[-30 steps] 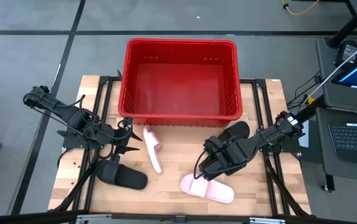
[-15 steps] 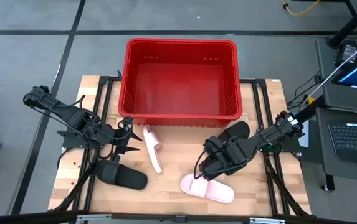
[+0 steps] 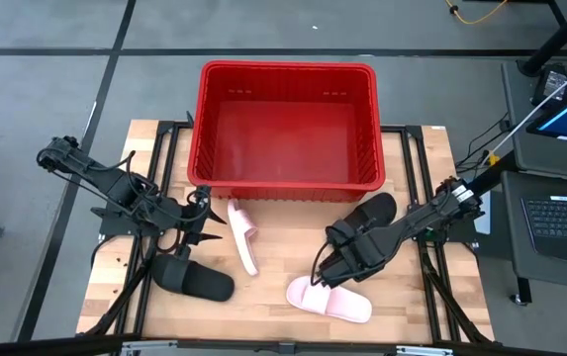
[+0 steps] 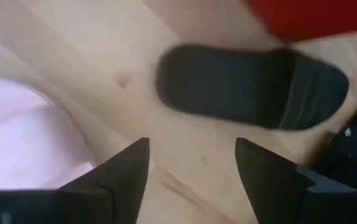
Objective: Pick and place slides into bin
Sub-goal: Put the right black slide into the red bin
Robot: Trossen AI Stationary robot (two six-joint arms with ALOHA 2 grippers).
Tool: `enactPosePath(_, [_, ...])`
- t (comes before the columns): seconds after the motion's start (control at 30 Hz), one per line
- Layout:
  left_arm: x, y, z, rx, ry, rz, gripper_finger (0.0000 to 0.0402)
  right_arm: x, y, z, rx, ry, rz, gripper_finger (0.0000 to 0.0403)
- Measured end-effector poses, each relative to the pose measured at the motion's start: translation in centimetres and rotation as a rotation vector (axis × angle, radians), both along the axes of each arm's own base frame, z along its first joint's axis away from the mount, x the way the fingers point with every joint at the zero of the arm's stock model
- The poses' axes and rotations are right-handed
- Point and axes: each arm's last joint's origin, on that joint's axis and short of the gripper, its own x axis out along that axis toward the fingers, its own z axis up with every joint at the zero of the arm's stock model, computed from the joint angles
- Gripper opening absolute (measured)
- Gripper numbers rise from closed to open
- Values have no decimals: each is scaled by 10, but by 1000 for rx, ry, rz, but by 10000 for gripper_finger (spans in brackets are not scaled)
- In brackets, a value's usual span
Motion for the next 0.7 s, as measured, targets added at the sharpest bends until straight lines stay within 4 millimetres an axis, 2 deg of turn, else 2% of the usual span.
enactPosePath(0.17, [-1, 0, -1, -45, 17, 9, 166, 1, 2, -10, 45, 14, -3, 232])
enactPosePath(0.4, [-5, -1, -6, -139, 109, 7, 163, 1, 2, -10, 47, 7, 2, 230])
enactPosePath(0.7, [-4, -1, -5, -152, 107, 15, 162, -3, -1, -9, 13, 52, -5, 224])
